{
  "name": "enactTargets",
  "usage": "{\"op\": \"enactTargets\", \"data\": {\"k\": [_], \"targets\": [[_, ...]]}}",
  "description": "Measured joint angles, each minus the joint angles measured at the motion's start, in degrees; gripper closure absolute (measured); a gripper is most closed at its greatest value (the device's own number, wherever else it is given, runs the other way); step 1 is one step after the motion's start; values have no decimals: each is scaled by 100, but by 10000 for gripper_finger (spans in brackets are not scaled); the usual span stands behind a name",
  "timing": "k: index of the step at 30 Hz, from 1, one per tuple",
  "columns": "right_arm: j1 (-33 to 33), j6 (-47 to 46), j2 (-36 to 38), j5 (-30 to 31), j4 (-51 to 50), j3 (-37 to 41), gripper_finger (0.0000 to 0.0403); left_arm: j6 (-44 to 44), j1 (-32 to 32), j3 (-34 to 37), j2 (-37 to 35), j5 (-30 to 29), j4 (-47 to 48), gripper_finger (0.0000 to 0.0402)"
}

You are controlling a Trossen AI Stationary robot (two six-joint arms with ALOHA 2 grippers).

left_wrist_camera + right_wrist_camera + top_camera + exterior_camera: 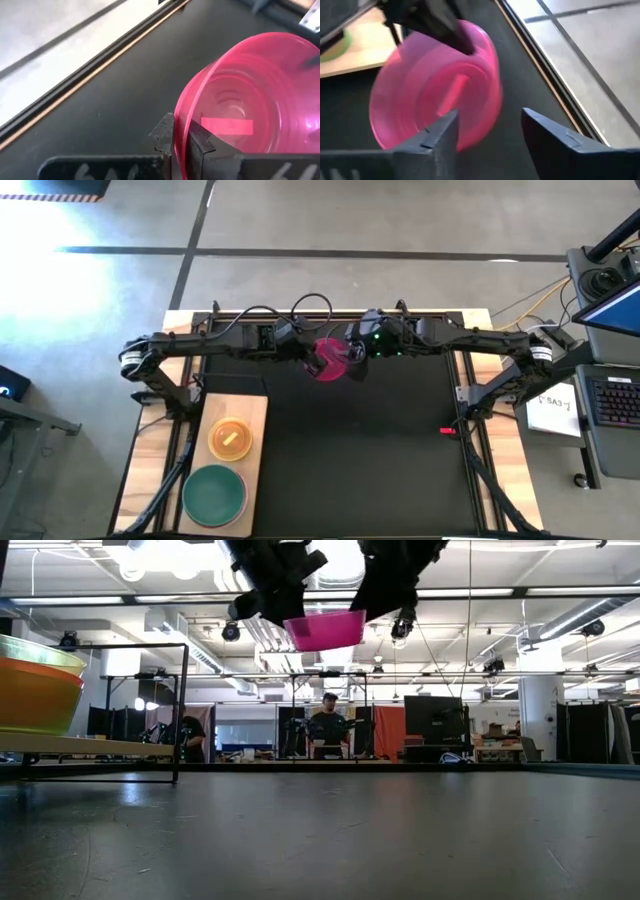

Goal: Place and stack bowls onto a shelf
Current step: Stack the pink transparent bowl on top of the yellow transparent bowl on the shelf

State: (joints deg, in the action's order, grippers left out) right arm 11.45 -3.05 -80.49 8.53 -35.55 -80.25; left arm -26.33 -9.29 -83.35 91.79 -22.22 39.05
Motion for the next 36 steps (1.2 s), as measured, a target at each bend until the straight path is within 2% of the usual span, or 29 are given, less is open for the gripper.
{"op": "enactTargets", "data": {"k": [5,8,11,18,23,30,33,36], "targets": [[254,-181,361,49,-549,0,153,-178,-95,50,0,154,514,401],[385,-370,606,63,-1034,0,143,-354,-88,60,0,593,952,401],[412,-474,854,51,-1433,17,142,-411,80,63,0,1100,1324,402],[407,-517,1419,44,-2067,179,161,-788,990,63,-110,1240,2643,402],[412,-666,1854,44,-2002,582,169,-1925,1651,65,-538,674,3871,402],[407,-911,2268,-24,-1385,1519,170,-3718,2790,65,-1438,649,4636,402],[407,-928,2395,-211,-1085,2004,170,-4774,3359,74,-1631,617,5091,401],[407,-990,2501,-281,-832,2426,170,-5460,3895,244,-1730,626,5036,401]]}}
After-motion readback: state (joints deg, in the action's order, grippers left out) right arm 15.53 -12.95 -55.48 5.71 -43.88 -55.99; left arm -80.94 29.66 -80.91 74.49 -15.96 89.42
